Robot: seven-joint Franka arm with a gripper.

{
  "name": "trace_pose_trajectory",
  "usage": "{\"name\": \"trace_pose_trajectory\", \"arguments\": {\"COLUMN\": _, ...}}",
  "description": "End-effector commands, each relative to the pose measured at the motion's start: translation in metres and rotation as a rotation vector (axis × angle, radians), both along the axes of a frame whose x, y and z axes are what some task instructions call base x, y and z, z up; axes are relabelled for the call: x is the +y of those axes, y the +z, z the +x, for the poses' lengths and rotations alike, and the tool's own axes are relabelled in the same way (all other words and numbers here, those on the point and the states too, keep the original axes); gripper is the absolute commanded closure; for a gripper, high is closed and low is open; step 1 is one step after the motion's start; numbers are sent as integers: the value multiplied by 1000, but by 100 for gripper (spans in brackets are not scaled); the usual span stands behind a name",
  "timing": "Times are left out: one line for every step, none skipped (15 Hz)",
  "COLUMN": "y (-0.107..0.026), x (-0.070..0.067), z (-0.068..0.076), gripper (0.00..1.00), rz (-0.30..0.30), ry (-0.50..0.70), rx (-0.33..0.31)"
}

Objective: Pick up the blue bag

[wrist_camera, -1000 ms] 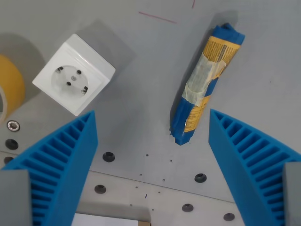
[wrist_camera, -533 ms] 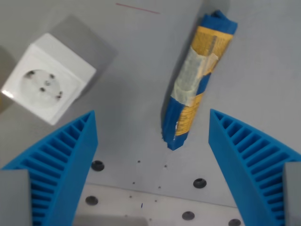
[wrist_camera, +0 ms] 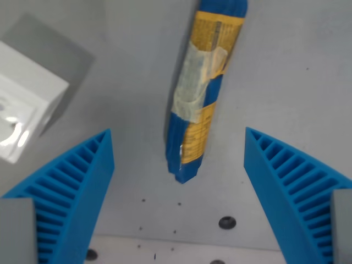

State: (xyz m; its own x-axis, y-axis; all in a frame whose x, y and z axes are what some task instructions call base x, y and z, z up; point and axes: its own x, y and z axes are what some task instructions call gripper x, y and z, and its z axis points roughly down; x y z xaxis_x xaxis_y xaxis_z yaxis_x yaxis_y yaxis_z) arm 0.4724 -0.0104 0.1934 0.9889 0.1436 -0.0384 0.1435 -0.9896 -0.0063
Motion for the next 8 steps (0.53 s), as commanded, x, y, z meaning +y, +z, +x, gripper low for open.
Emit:
{"name": "trace_pose_trajectory", "arguments": {"y": -14, "x": -5, "z": -2, "gripper": 0, "rz": 17, "ry": -90, "rx": -85}}
{"name": "trace_pose_trajectory", "arguments": {"y": -19, "x": -6, "z": -2, "gripper": 0, "rz": 18, "ry": -81, "rx": -83}}
{"name": "trace_pose_trajectory", "arguments": {"y": -24, "x": -7, "z": -2, "gripper": 0, "rz": 19, "ry": -71, "rx": -85}}
{"name": "trace_pose_trajectory", "arguments": {"y": -29, "x": -8, "z": -2, "gripper": 0, "rz": 19, "ry": -62, "rx": -89}}
{"name": "trace_pose_trajectory", "arguments": {"y": -34, "x": -8, "z": -2, "gripper": 0, "rz": 21, "ry": -56, "rx": -91}}
{"name": "trace_pose_trajectory", "arguments": {"y": -39, "x": -6, "z": -3, "gripper": 0, "rz": 22, "ry": -52, "rx": -93}}
{"name": "trace_pose_trajectory", "arguments": {"y": -44, "x": -6, "z": -3, "gripper": 0, "rz": 22, "ry": -49, "rx": -96}}
{"name": "trace_pose_trajectory", "arguments": {"y": -49, "x": -6, "z": -4, "gripper": 0, "rz": 23, "ry": -47, "rx": -95}}
